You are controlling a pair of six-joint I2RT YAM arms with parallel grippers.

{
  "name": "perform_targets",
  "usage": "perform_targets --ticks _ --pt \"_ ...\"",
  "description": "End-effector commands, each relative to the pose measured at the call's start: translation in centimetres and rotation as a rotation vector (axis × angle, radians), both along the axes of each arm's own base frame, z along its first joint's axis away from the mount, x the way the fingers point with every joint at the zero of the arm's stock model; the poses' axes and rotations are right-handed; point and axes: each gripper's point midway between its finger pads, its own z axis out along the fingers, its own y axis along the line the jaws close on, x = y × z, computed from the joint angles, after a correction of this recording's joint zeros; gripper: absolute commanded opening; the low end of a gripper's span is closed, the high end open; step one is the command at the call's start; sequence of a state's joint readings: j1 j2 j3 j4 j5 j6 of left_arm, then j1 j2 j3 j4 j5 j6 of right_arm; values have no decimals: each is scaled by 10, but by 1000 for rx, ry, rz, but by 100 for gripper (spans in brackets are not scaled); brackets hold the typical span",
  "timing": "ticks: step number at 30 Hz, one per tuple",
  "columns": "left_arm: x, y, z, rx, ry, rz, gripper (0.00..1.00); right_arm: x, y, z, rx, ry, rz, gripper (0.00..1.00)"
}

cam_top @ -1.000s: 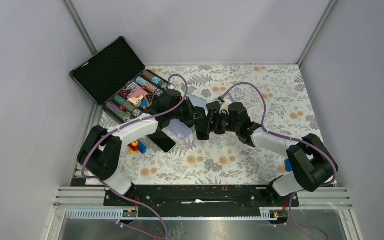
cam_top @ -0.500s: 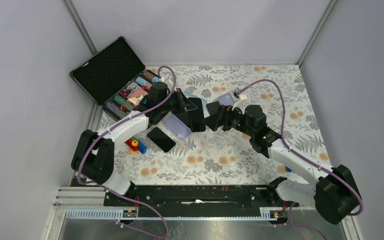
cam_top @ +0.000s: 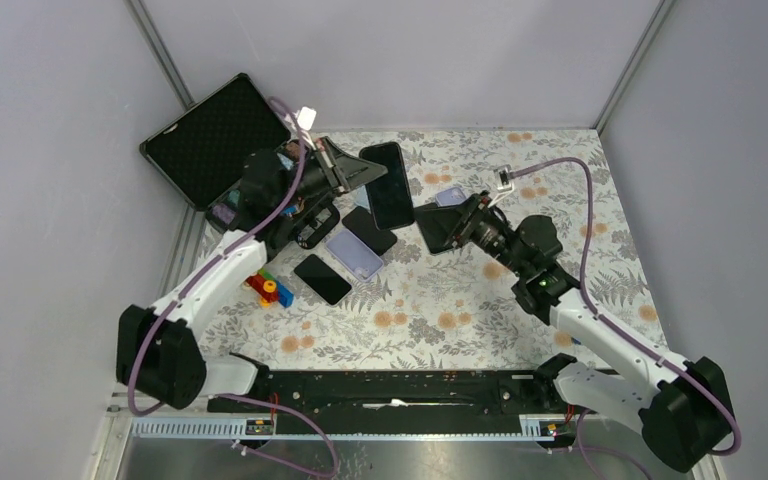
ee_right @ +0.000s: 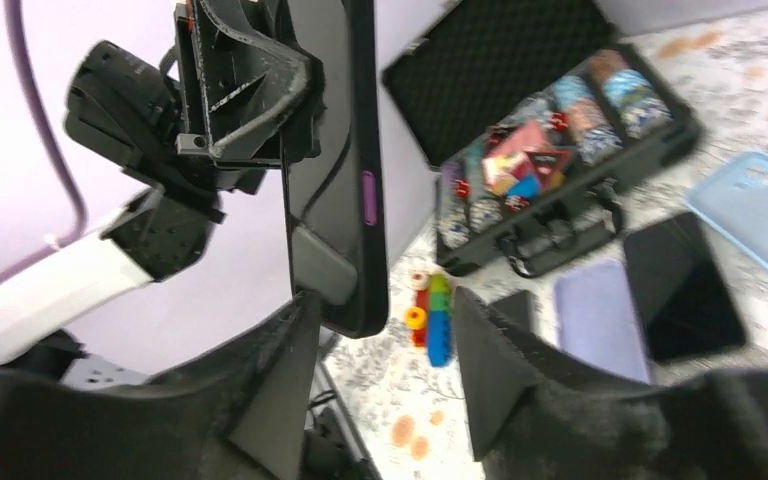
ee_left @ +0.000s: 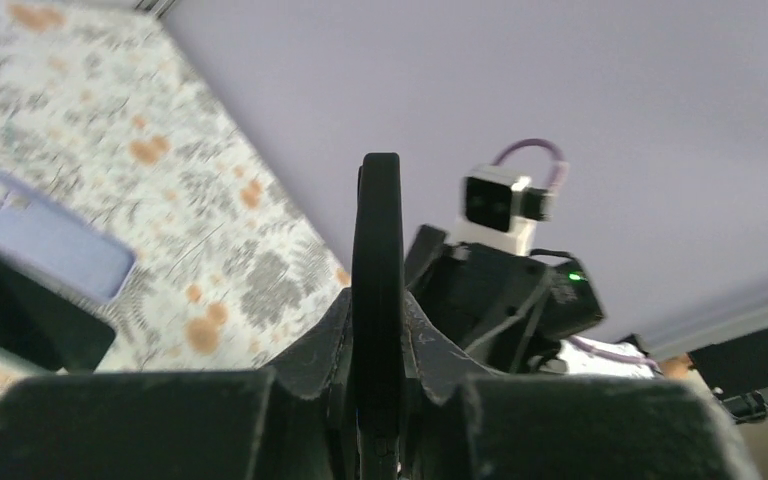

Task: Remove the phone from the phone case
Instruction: Pick up the phone at the center of the board, then remove the phone case from the phone.

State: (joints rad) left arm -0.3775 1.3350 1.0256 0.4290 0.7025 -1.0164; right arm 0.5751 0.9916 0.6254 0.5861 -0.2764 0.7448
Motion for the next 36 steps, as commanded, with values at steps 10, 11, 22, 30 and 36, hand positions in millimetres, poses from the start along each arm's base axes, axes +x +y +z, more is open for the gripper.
perform_targets --ticks 10,11,22,30,36 --pt "-58 39 114 -402 -254 -135 0 -49 29 99 296 -210 383 31" --pt "-59 41 115 -427 -251 -149 0 -49 29 99 296 -207 381 31" --pt "-58 50 112 -495 -246 -135 0 -46 27 90 291 -180 353 56" --pt "-60 52 112 -447 -258 -74 0 -62 30 102 244 -271 431 75" --pt "-60 53 113 -473 -248 -91 0 -56 33 108 272 -247 433 57"
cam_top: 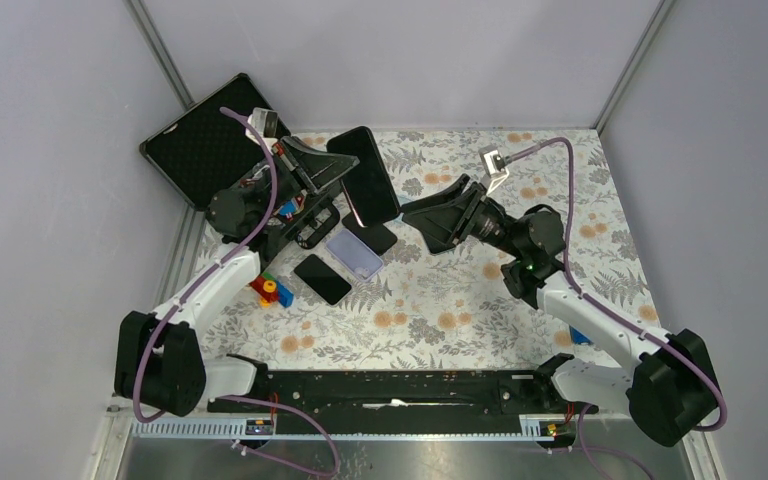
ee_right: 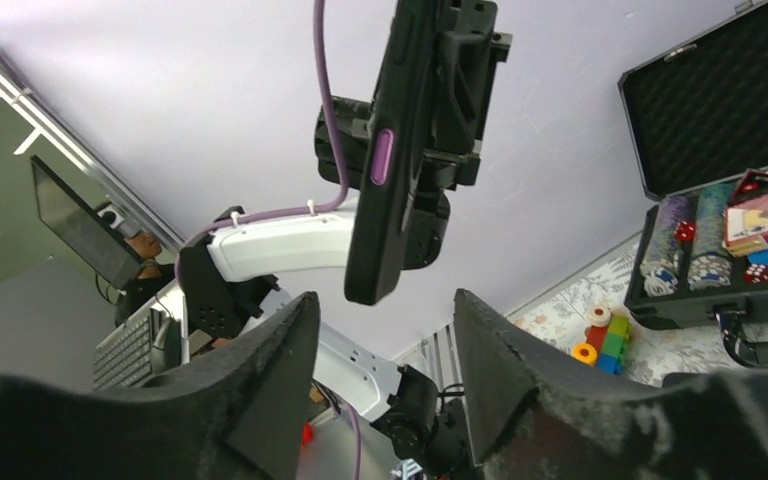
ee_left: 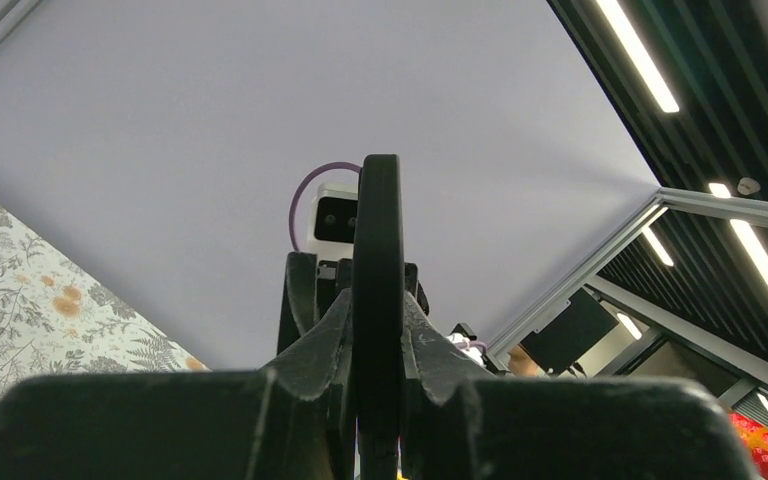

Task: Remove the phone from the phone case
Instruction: Remove the phone case from the phone.

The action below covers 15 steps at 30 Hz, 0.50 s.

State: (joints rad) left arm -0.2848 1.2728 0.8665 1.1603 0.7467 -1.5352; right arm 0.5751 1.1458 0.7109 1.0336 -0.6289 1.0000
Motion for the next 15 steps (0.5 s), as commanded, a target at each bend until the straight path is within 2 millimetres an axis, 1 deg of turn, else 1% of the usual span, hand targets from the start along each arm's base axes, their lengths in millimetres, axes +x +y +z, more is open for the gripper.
perform_targets --ticks 1,4,5,7,9,15 --pt "-8 10 24 -77 -80 29 0 -7 -1 31 57 -83 27 55" --pt "-8 10 23 -85 -75 22 0 -6 0 33 70 -73 38 52" --pt "-7 10 22 -86 -72 25 0 -6 1 32 70 -71 41 53" --pt "-4 10 20 -87 -60 30 0 -5 2 30 66 -65 39 60" --pt "-4 10 18 -89 -57 30 0 -3 3 27 57 -54 32 62" --pt "-3 10 17 -92 -49 34 0 2 4 22 41 -38 17 53"
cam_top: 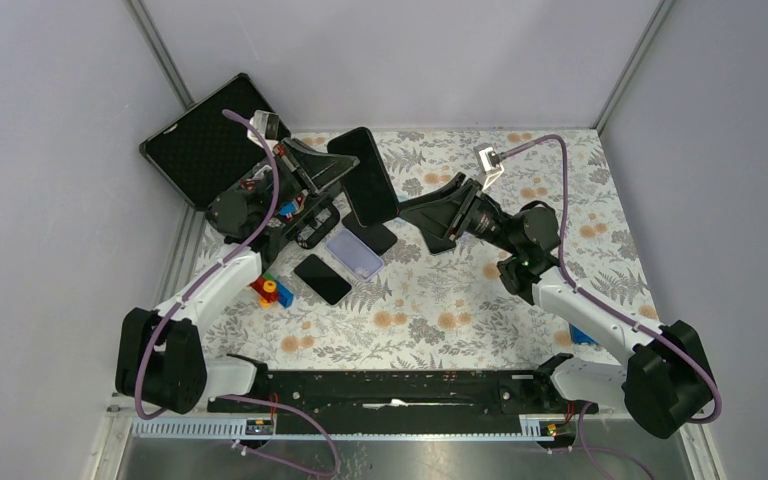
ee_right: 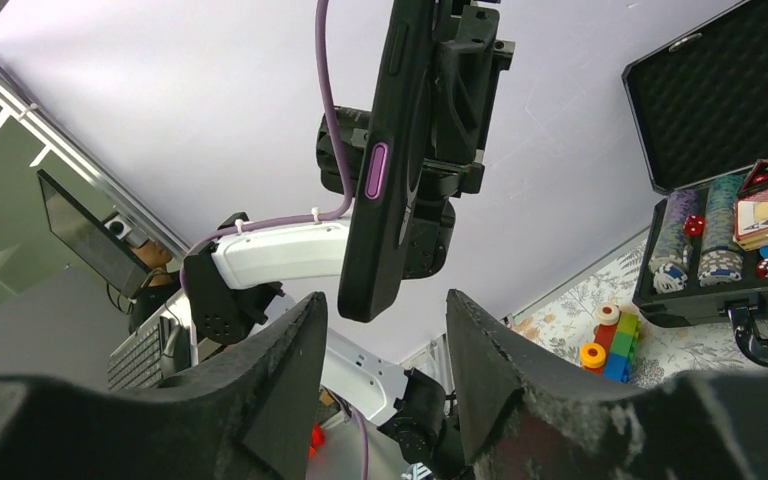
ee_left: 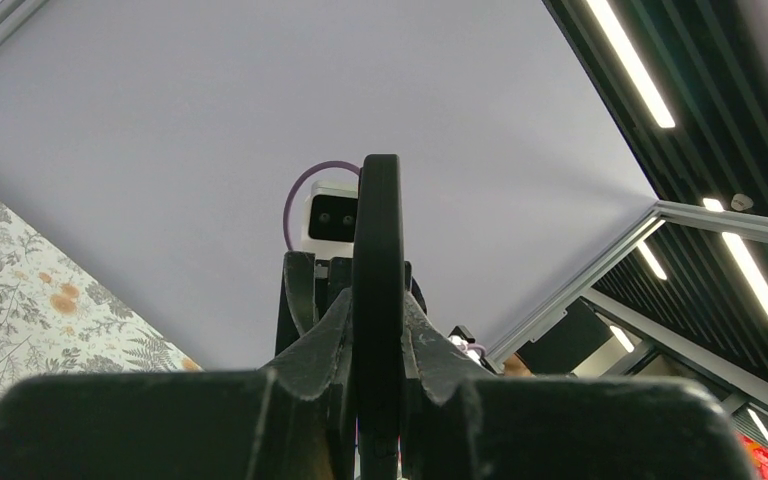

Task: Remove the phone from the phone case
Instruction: Remove the phone case from the phone.

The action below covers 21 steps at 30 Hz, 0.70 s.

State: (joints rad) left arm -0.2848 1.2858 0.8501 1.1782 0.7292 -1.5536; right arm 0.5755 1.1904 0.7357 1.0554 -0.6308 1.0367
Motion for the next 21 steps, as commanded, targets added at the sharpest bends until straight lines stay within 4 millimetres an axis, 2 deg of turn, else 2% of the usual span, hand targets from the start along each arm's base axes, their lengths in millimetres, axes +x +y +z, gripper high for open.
perform_targets --ticks 1,5,10,17,21 --pt "-8 10 22 -77 -74 32 0 -3 -1 18 29 -61 -9 52" --pt "-9 10 23 -74 -77 29 0 4 0 11 16 -32 -32 50" --pt "-11 10 23 -74 -78 29 0 9 1 7 -2 -15 -50 53" --pt "-11 12 27 -92 -50 17 0 12 5 1 -34 -3 -42 32" --pt "-16 13 37 -116 -35 -17 0 21 8 -20 -96 36 -67 23"
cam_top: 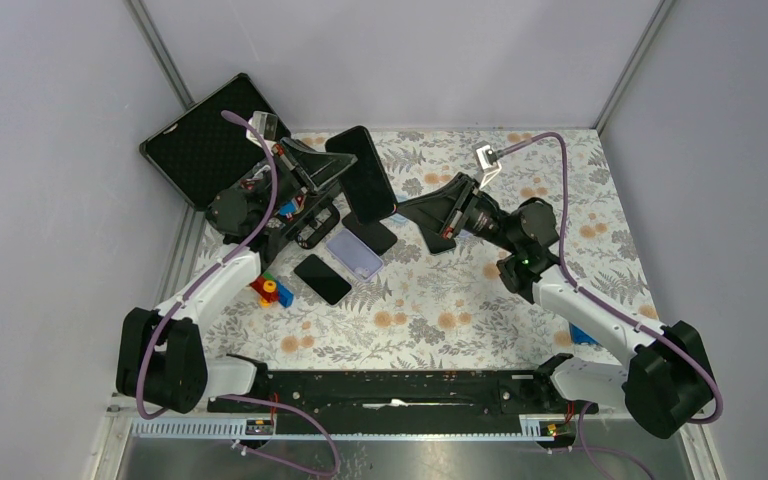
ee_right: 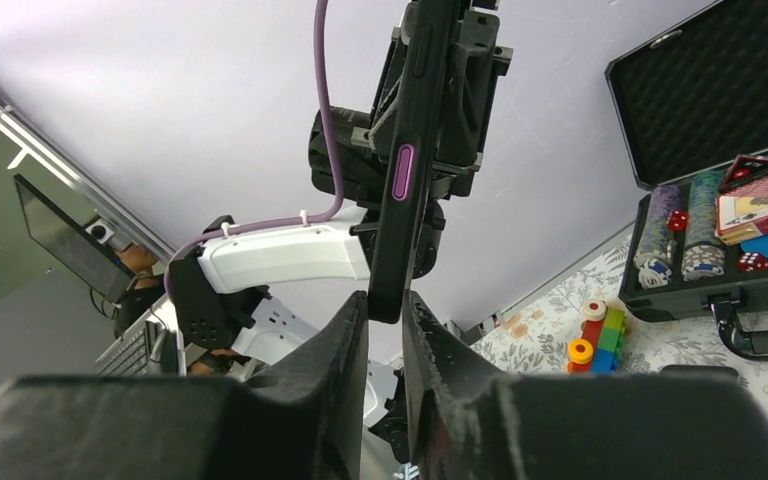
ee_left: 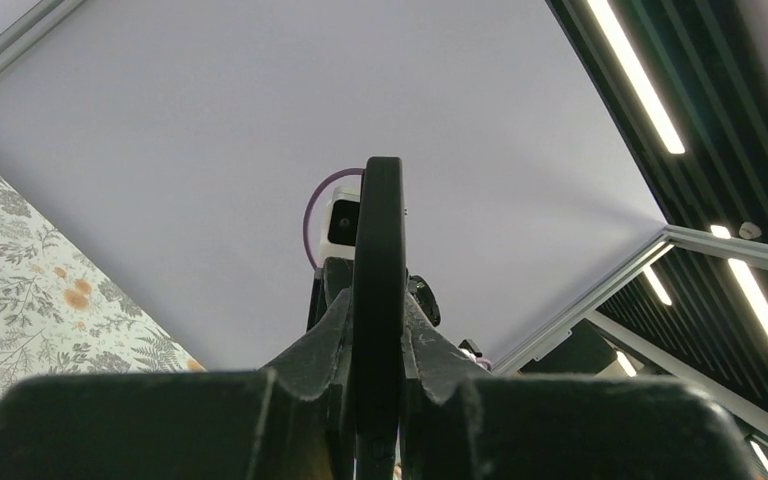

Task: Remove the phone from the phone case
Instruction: Remove the phone case from the phone.

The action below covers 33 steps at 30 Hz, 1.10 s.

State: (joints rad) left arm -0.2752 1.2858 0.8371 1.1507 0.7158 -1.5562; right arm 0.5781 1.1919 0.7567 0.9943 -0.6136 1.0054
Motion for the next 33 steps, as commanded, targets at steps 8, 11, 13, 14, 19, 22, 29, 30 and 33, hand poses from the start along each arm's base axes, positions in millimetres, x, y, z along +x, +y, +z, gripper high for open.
perform_targets --ticks 8,11,13,14,19,22,29,30,33 --pt "-34 14 54 -153 -72 -63 0 30 7 -42 -123 92 -98 0" --pt "-34 15 54 -158 -65 -65 0 37 6 -47 -132 123 -132 0" --pt "-35 15 54 -157 -67 -61 0 41 5 -51 -146 143 -147 0" --pt "-34 15 53 -153 -68 -56 0 41 5 -50 -143 139 -146 0" --pt "-25 13 42 -110 -54 -7 0 20 5 -31 -84 41 -72 25" --pt "-18 12 35 -79 -46 33 0 10 -1 -21 -44 -18 -68 58" --pt "-10 10 24 -2 -40 102 0 -1 -15 6 30 -78 -109 85" --pt "-10 10 23 4 -41 109 0 -3 -16 11 35 -91 -102 87" --pt "-9 11 23 11 -41 118 0 -9 -12 20 16 -123 -61 89"
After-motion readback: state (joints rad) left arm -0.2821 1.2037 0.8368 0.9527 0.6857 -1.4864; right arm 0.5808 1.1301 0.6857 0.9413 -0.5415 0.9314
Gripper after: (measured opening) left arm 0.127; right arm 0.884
